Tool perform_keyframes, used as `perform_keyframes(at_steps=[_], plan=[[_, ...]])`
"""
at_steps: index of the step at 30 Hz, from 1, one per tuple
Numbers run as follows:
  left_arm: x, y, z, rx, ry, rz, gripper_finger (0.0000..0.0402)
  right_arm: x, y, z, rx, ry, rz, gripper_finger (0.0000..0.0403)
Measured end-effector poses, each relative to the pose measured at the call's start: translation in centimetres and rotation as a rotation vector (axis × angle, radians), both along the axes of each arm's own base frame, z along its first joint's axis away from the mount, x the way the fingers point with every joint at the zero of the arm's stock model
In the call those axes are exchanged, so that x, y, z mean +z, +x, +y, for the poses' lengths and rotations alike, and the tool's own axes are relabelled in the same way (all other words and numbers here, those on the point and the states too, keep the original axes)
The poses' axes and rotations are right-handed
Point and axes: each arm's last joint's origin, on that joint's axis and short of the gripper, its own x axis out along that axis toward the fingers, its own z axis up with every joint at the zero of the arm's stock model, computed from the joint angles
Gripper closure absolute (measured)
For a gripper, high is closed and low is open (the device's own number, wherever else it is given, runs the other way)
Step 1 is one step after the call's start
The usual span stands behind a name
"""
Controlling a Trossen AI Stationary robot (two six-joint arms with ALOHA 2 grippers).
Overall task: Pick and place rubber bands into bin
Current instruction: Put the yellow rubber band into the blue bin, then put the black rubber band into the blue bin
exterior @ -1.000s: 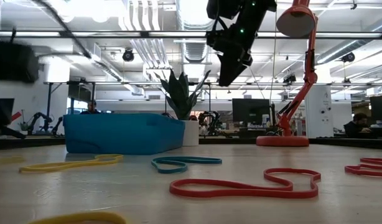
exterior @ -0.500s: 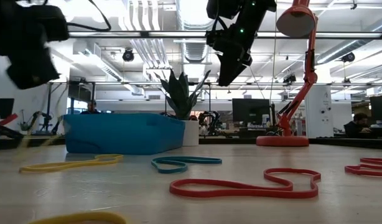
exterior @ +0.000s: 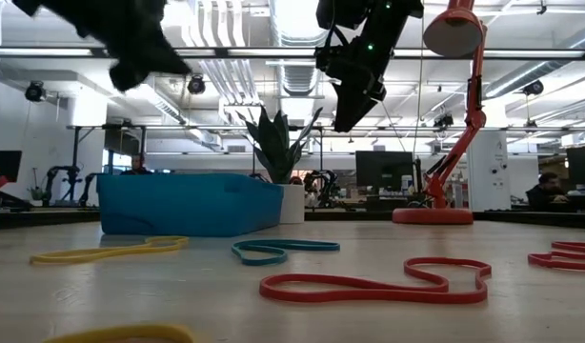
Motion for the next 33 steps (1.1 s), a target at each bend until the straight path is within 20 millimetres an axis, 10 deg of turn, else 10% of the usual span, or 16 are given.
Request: perform_keyframes(at_steps=[5, 13, 23, 33], plan=[[-3.9, 3.1, 0.6, 0.021, -0.045, 0.17, 0.0383, 0.0, 0.0, 0.0, -0.007, 0.002, -0.004, 0.0218], [-3.8, 6.1, 0.0, -0.142, -0.191, 0.312, 0.0272, -0.2, 0.0, 0.0, -0.024, 0.01, -0.007, 0.0218], [0.7, -0.2, -4.4, -0.489, -0.151, 0.631, 0.0215, -0.1, 0.1, 0.0, 0.044, -0.021, 0.01, 0.0218], [-1.8, -3.7, -12.7, -0.813, -0.165, 0.785, 0.0214, 0.1, 0.5, -0.1, 0.043, -0.035, -0.043, 0.0218]])
